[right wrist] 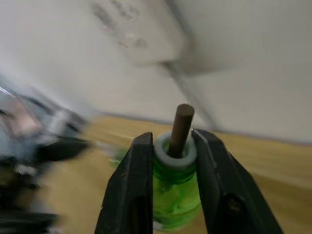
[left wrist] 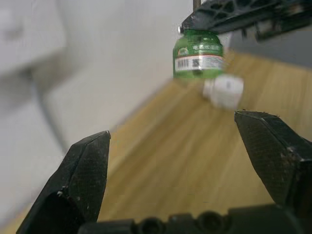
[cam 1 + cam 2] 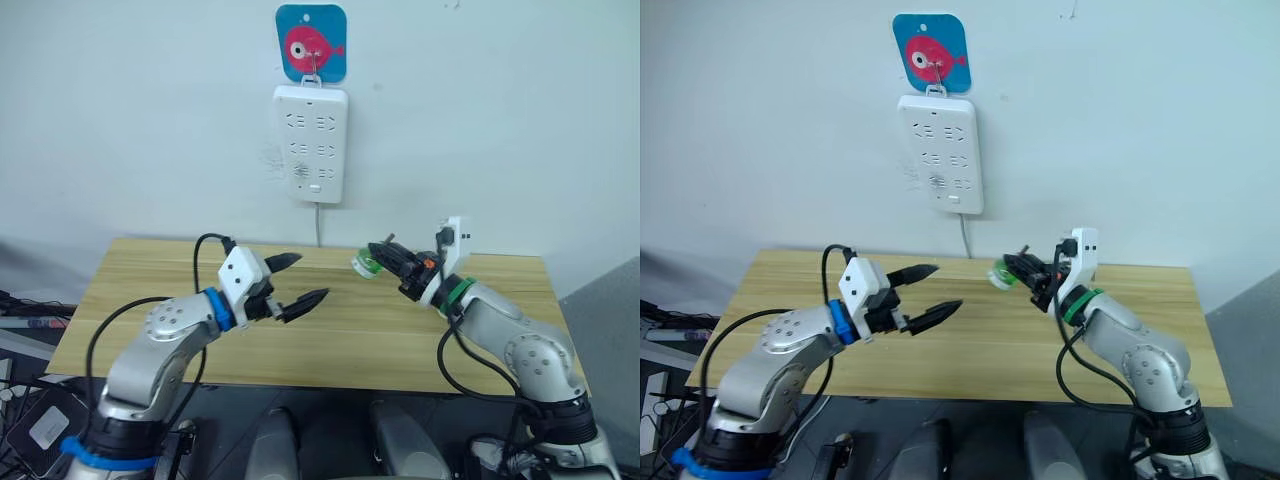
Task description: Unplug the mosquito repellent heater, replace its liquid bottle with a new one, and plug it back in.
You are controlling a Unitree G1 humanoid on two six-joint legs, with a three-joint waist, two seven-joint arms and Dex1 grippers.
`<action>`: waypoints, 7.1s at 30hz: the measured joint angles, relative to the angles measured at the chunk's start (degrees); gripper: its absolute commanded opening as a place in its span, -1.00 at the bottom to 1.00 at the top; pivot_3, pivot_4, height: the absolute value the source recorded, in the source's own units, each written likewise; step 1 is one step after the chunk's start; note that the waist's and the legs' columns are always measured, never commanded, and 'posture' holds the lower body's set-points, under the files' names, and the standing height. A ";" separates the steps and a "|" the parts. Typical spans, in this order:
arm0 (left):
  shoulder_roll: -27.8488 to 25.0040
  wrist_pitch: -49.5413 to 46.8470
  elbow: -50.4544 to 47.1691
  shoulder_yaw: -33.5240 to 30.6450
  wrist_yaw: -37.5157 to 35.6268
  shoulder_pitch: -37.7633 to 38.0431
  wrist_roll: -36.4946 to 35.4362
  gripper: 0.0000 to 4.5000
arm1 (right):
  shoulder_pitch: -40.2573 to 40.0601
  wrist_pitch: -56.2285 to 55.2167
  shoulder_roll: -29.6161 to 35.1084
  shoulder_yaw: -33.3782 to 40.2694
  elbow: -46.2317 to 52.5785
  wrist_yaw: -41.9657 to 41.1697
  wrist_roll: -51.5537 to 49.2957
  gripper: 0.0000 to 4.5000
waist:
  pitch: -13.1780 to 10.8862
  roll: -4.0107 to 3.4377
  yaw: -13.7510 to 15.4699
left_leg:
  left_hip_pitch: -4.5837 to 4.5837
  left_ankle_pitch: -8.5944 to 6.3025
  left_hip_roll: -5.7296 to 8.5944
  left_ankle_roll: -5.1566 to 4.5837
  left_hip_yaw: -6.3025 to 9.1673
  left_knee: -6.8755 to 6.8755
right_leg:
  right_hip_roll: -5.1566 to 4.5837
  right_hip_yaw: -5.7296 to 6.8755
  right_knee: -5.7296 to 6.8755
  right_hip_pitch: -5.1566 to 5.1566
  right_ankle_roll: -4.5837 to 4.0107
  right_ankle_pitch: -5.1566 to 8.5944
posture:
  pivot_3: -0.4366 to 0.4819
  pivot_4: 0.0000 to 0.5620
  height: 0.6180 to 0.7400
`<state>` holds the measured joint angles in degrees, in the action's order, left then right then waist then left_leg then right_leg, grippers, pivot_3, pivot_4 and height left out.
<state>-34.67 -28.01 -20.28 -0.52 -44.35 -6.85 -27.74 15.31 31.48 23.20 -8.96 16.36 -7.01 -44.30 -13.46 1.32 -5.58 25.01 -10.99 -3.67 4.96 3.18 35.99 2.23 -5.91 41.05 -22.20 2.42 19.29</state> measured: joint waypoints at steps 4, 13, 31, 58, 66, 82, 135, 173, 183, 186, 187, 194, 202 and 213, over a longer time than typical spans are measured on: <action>-1.54 -4.41 -5.09 -0.29 0.43 1.75 -1.61 1.00 | 1.45 -19.77 -2.82 -6.44 -18.48 -4.83 21.00 -0.64 | -0.05 0.03 0.58 | -0.02 0.00 0.00 0.01 -0.10 0.01 | 0.00 -0.07 0.00 0.02 0.00 0.00 | -0.03 -0.20 0.65; -1.90 -9.66 -13.90 -0.39 3.96 5.97 -3.70 1.00 | 11.87 -43.57 -11.13 -4.16 -55.51 -2.20 38.70 -0.64 | -0.32 -0.07 2.60 | -0.10 0.00 0.02 0.01 -0.03 -0.02 | -0.04 -0.01 0.04 0.10 -0.26 -0.15 | 0.12 -0.14 0.65; 2.70 -7.02 -12.78 -7.23 10.59 16.61 -2.85 1.00 | 5.43 -44.24 -8.95 3.18 -43.79 -12.30 37.51 0.97 | -0.36 -0.24 3.68 | -0.20 -0.01 0.03 0.02 -0.01 -0.05 | -0.11 0.01 0.02 0.21 -0.27 -0.15 | -0.04 -0.27 0.65; 9.61 22.89 26.44 -15.31 13.82 7.09 10.41 1.00 | 4.63 12.84 5.60 -9.06 16.11 -28.65 31.32 0.97 | -5.34 0.13 3.73 | -0.02 0.05 0.04 0.09 -0.19 -0.05 | -0.24 0.01 -0.09 0.06 -0.11 0.08 | -0.23 0.54 0.65; 11.49 29.52 42.41 -12.18 13.23 -4.44 13.43 1.00 | 5.00 25.21 5.67 -7.79 25.11 -25.94 27.63 0.97 | -8.47 0.07 3.11 | 0.16 0.04 0.03 0.10 -0.11 -0.07 | -0.27 0.15 -0.08 -0.07 -0.27 -0.03 | -0.40 0.69 0.65; 14.90 41.33 57.82 -11.34 15.02 -14.39 15.27 0.73 | 2.49 33.21 7.92 -3.87 30.24 -23.26 22.70 1.00 | -9.32 0.19 1.65 | 0.18 0.05 0.05 0.13 -0.18 -0.06 | -0.32 0.11 -0.13 -0.08 0.03 0.13 | -0.47 0.67 0.65; -1.27 4.25 11.96 7.88 -21.26 -21.03 3.11 0.00 | 17.31 13.76 -0.98 -8.55 12.60 -27.13 20.56 -0.39 | -2.48 0.54 0.07 | 1.16 0.41 0.08 0.71 0.19 -0.03 | -0.32 0.54 0.16 -1.01 -0.23 -0.05 | -0.34 -0.47 0.65; -1.52 -1.71 11.52 5.97 -25.06 -21.98 -4.37 0.06 | 17.72 8.12 0.88 -5.43 8.82 -37.95 15.16 -0.51 | -0.73 0.50 -0.61 | 0.82 0.80 0.14 0.53 0.28 0.24 | -0.25 0.54 1.05 -0.96 -0.27 -0.24 | -0.27 -0.47 0.65; -3.68 -0.45 8.16 7.27 -26.94 -21.22 -3.66 0.05 | 31.22 1.25 3.61 -10.08 -8.68 -62.72 15.92 -0.51 | -0.71 0.51 -0.83 | 0.77 0.94 0.10 0.39 0.40 0.24 | -0.19 0.65 1.06 -0.90 -0.37 -0.39 | -0.26 -0.47 0.65; -3.62 -0.80 7.79 6.50 -24.89 -20.95 -3.74 0.05 | 30.02 1.57 2.84 -7.92 -6.90 -60.23 15.64 0.08 | -0.71 0.51 -0.82 | 0.79 0.95 0.12 0.41 0.44 0.24 | -0.23 0.69 1.07 -0.91 -0.37 -0.39 | -0.29 -0.46 0.65; -3.59 -0.93 7.82 6.29 -24.49 -20.79 -3.74 0.05 | 29.54 1.54 3.14 -6.98 -5.79 -59.29 15.59 0.25 | -0.70 0.51 -0.82 | 0.80 0.95 0.12 0.41 0.46 0.24 | -0.23 0.72 1.07 -0.91 -0.37 -0.39 | -0.30 -0.46 0.65; -2.09 -1.72 7.96 5.50 -19.58 -19.29 -3.15 0.05 | 15.17 5.92 4.39 1.70 12.34 -43.40 15.38 0.57 | -0.68 0.49 -0.74 | 0.80 0.96 0.11 0.42 0.48 0.23 | -0.22 0.71 1.10 -0.90 -0.37 -0.39 | -0.39 -0.39 0.65; -0.14 -1.64 9.50 6.68 -17.45 -20.11 -1.12 0.05 | 8.22 9.20 -6.11 -5.80 21.24 -20.61 25.57 0.57 | -0.59 0.50 -2.30 | 0.72 1.13 0.10 0.52 0.43 0.24 | -0.10 0.52 1.23 -0.93 -0.32 -0.43 | -0.43 -0.39 0.65; -0.61 -0.77 12.01 7.10 -18.93 -21.22 0.50 0.05 | 8.80 8.53 -5.15 -7.92 20.67 -20.95 26.57 -0.79 | -0.57 0.49 -2.38 | 0.73 1.13 0.10 0.51 0.46 0.20 | -0.08 0.56 1.23 -0.93 -0.34 -0.46 | -0.39 -0.41 0.65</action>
<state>-35.28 -28.77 -8.27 6.58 -63.29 -28.06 -27.24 24.11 40.01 18.04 -16.88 37.03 -27.96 -17.73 -14.04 1.81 -7.96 25.74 -9.86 -3.57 5.47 3.64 36.20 2.14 -5.35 42.28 -23.14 2.09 18.83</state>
